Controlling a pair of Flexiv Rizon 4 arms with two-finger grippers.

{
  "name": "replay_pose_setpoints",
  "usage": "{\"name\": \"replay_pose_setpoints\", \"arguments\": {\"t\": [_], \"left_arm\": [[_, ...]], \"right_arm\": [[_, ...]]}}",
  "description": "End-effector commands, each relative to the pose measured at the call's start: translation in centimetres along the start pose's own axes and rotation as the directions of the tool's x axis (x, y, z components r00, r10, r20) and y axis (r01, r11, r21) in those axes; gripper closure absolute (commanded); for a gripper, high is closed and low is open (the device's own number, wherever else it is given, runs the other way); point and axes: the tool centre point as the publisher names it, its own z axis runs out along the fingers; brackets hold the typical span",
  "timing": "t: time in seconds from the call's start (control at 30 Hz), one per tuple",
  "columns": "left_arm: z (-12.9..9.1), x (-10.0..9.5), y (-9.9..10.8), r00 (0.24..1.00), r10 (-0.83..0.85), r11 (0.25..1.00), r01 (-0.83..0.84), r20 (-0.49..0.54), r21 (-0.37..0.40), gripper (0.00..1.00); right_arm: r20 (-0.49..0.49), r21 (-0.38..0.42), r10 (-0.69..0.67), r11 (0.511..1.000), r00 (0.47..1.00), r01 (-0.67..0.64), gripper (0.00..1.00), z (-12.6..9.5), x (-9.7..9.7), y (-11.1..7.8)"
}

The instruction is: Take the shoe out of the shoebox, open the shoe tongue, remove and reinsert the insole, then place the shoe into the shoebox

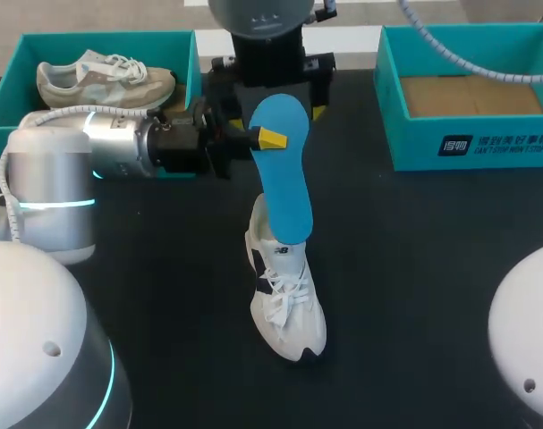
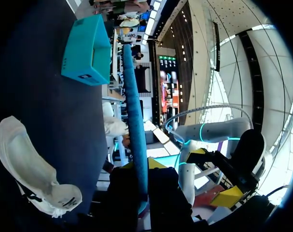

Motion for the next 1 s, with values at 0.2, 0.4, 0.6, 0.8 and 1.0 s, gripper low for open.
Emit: {"name": "replay_pose_setpoints", "arguments": {"t": [0.2,0.4,0.6,0.8,1.0], "left_arm": [[0.0,0.0,0.0,1.0,0.0,1.0,0.0,0.0,-0.001,1.0],[0.0,0.0,0.0,1.0,0.0,1.0,0.0,0.0,-0.001,1.0],[0.0,0.0,0.0,1.0,0.0,1.0,0.0,0.0,-0.001,1.0],[0.0,0.0,0.0,1.0,0.0,1.0,0.0,0.0,-0.001,1.0],[0.0,0.0,0.0,1.0,0.0,1.0,0.0,0.0,-0.001,1.0]], "right_arm": [[-0.295,-0.063,-0.036,0.998,0.955,0.018,0.0,0.0,-3.1,0.1],[-0.45,-0.056,-0.079,0.997,0.889,0.06,0.0,0.1,-4.5,0.1],[-0.59,-0.032,-0.077,0.997,0.803,0.072,0.0,0.2,-5.5,0.2],[-0.586,-0.028,-0.08,0.997,0.806,0.078,0.0,0.2,-5.6,0.2],[-0.586,-0.028,-0.08,0.997,0.806,0.078,0.0,0.2,-5.6,0.2]]}}
